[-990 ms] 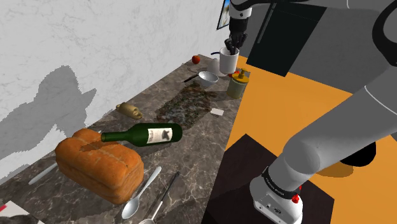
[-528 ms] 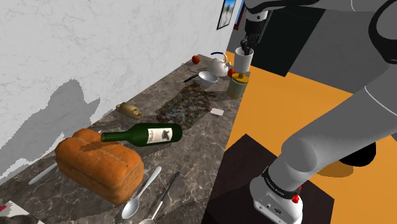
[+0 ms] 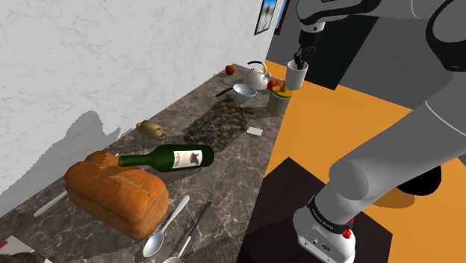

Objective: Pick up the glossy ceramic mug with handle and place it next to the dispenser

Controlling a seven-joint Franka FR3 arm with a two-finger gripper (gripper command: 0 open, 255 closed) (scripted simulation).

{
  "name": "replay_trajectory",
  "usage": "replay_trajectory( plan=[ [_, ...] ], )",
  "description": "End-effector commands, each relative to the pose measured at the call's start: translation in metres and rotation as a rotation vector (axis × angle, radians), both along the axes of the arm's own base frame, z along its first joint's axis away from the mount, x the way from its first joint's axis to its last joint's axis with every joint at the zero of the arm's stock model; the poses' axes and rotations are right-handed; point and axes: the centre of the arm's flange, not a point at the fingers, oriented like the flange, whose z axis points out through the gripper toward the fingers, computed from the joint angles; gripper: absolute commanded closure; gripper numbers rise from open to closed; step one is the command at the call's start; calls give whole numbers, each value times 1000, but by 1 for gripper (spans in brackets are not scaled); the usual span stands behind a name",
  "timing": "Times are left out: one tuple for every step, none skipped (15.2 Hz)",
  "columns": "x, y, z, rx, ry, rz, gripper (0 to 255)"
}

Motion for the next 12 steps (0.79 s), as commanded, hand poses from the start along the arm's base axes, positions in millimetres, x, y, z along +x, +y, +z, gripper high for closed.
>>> replay_trajectory(
  plan=[
    [0, -1, -10, 0, 0, 0, 255],
    [0, -1, -16, 0, 0, 0, 255],
    [0, -1, -21, 0, 0, 0, 255],
    [0, -1, -26, 0, 0, 0, 255],
    [0, -1, -32, 0, 0, 0, 255],
    [0, -1, -37, 0, 0, 0, 255],
    [0, -1, -42, 0, 0, 0, 255],
    [0, -1, -47, 0, 0, 0, 255],
    [0, -1, -53, 0, 0, 0, 255],
    [0, -1, -58, 0, 0, 0, 255],
    [0, -1, -63, 0, 0, 0, 255],
    [0, -1, -69, 0, 0, 0, 255]
  ],
)
